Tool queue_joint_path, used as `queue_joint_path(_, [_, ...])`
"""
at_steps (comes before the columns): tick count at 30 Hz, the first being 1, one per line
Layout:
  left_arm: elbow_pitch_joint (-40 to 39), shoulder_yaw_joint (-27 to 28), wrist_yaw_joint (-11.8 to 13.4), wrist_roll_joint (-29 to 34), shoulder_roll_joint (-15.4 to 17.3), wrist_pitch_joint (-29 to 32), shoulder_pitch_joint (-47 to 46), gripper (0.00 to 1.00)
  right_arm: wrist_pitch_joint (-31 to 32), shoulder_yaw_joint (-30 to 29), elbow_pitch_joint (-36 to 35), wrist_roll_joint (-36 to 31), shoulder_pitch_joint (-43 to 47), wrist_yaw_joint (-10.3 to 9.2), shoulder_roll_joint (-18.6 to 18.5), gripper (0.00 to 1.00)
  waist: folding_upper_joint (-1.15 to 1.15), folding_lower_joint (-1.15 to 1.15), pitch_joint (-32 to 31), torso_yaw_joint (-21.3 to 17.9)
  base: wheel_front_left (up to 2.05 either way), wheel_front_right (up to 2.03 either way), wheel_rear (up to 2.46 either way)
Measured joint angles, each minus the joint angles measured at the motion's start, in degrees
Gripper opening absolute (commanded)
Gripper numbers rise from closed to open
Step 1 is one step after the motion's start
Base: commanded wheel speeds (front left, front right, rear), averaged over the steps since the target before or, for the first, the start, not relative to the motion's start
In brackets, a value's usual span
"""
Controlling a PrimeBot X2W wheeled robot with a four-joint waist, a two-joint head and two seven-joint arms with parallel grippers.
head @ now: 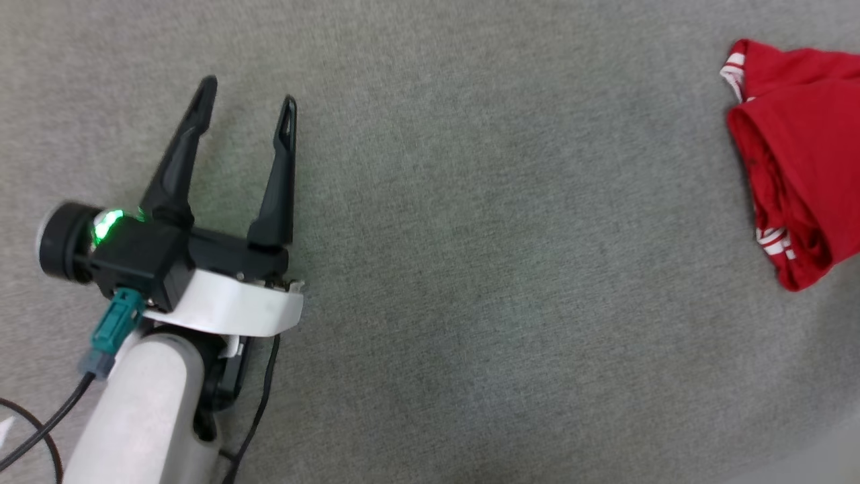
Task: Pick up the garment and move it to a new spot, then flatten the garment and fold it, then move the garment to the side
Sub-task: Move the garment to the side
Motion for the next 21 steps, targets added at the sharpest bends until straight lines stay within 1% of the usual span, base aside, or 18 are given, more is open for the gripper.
queue_joint_path(4, [2.78,0.11,0.87,-1.11,-1.09,-1.98,3.12,1.0,-3.56,1.32,-3.7,-1.19,4.5,0.0,0.45,1.0,0.0,-0.01,-4.21,0.38,0.0,0.0,0.0])
queue_joint_path(8, [5.8,0.53,1.89,-3.02,-2.56,-3.97,6.86,1.0,-6.6,4.69,-10.09,-1.15,10.55,0.01,1.45,1.0,0.0,-0.01,-9.14,1.03,0.0,0.0,0.0])
queue_joint_path(11, [7.75,0.76,2.56,-4.25,-3.83,-5.11,9.35,1.0,-8.27,6.35,-15.35,-0.44,15.95,0.0,3.1,1.0,0.0,-0.01,-12.86,1.9,0.0,0.0,0.0])
queue_joint_path(15, [10.45,1.05,2.99,-5.47,-5.14,-6.3,11.95,1.0,-9.15,8.84,-22.19,0.26,22.48,0.0,5.58,1.0,0.0,-0.01,-17.29,3.79,0.0,0.0,0.0])
queue_joint_path(21, [13.99,1.54,3.08,-6.87,-6.62,-7.4,14.54,1.0,-9.37,11.92,-31.04,0.96,30.31,0.0,9.56,1.0,0.0,-0.02,-22.29,8.17,0.0,0.0,0.0])
